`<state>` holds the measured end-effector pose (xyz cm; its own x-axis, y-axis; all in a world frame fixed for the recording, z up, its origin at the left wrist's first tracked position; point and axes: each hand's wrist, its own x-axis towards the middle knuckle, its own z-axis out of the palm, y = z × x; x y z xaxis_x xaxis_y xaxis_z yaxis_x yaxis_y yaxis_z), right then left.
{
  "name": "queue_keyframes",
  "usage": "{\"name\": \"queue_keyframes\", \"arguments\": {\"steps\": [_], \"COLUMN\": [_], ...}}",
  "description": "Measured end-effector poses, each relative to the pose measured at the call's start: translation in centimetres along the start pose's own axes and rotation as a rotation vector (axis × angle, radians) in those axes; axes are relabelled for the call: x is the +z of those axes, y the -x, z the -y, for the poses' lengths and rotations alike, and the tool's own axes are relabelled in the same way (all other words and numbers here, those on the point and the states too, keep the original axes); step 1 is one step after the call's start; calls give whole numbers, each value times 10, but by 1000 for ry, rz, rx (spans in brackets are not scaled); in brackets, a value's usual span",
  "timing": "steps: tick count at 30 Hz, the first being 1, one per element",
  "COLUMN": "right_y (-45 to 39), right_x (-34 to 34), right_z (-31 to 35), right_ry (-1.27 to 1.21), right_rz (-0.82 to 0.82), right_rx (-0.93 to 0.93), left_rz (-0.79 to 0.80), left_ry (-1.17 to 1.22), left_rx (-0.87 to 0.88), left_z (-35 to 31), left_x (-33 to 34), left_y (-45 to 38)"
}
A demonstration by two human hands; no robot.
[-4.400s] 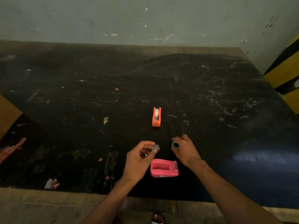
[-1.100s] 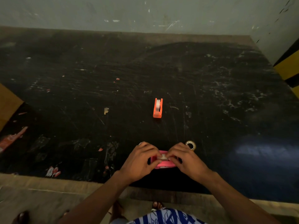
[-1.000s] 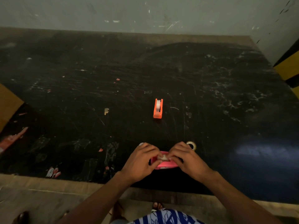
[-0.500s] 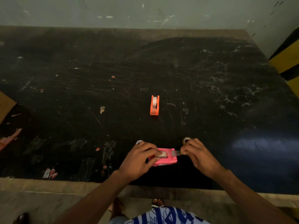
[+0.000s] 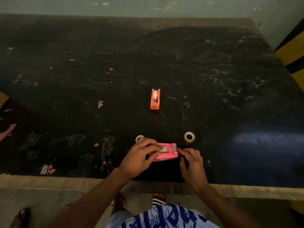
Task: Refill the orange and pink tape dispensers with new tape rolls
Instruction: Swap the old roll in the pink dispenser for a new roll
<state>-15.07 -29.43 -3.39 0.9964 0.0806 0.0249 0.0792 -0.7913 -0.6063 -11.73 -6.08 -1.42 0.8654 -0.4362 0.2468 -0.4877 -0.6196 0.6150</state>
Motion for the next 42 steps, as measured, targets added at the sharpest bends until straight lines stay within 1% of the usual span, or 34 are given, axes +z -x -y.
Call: {"name": "queue_keyframes", "arguments": {"steps": [3, 5, 7, 8, 10, 11, 13, 15, 18, 20, 21, 23, 25, 27, 29, 31, 33, 36, 40, 42], "right_y": [4, 0, -6, -10, -19, -25, -37, -49, -66, -79, -86, -104, -131, -164, -199, -228, -246, -259, -262, -261], "right_x": [0, -4, -9, -13, -20, -24, -29, -29, -23, -23, -25, -32, -39, -43, -41, -35, -25, -12, -4, -4], "right_z": [2, 3, 6, 9, 15, 19, 26, 31, 37, 39, 40, 41, 41, 40, 40, 42, 42, 44, 45, 45], "right_ry": [63, -46, -218, -259, -218, -157, 2, 175, 369, 380, 328, 146, -61, -202, -250, -248, -217, -153, -135, -145], "right_rz": [66, 92, 42, 4, -11, 21, 146, 279, 424, 486, 503, 465, 328, 173, 46, -49, -83, -80, -103, -82], "right_rx": [3, 95, 190, 173, 24, -73, -257, -410, -513, -518, -484, -325, -81, 148, 315, 434, 504, 570, 613, 631], "left_rz": [-8, 23, 51, 60, 69, 60, 5, -75, -181, -182, -160, -114, -74, -47, -56, -69, -71, -41, -23, -21], "left_ry": [-1, -14, -37, -51, -72, -74, -60, -66, -119, -167, -215, -330, -385, -405, -427, -435, -436, -450, -450, -439], "left_rx": [6, -11, -27, -34, -56, -70, -127, -249, -490, -601, -621, -593, -578, -584, -584, -585, -588, -600, -616, -618], "left_z": [-1, -2, -2, -2, -1, 0, 9, 24, 52, 63, 66, 70, 73, 77, 80, 81, 82, 85, 84, 83], "left_x": [1, -1, -5, -8, -15, -18, -25, -31, -35, -33, -31, -24, -20, -19, -17, -16, -15, -15, -16, -17], "left_y": [0, 0, 0, -1, -2, -3, -7, -12, -17, -16, -15, -13, -14, -14, -13, -13, -13, -14, -14, -15]}}
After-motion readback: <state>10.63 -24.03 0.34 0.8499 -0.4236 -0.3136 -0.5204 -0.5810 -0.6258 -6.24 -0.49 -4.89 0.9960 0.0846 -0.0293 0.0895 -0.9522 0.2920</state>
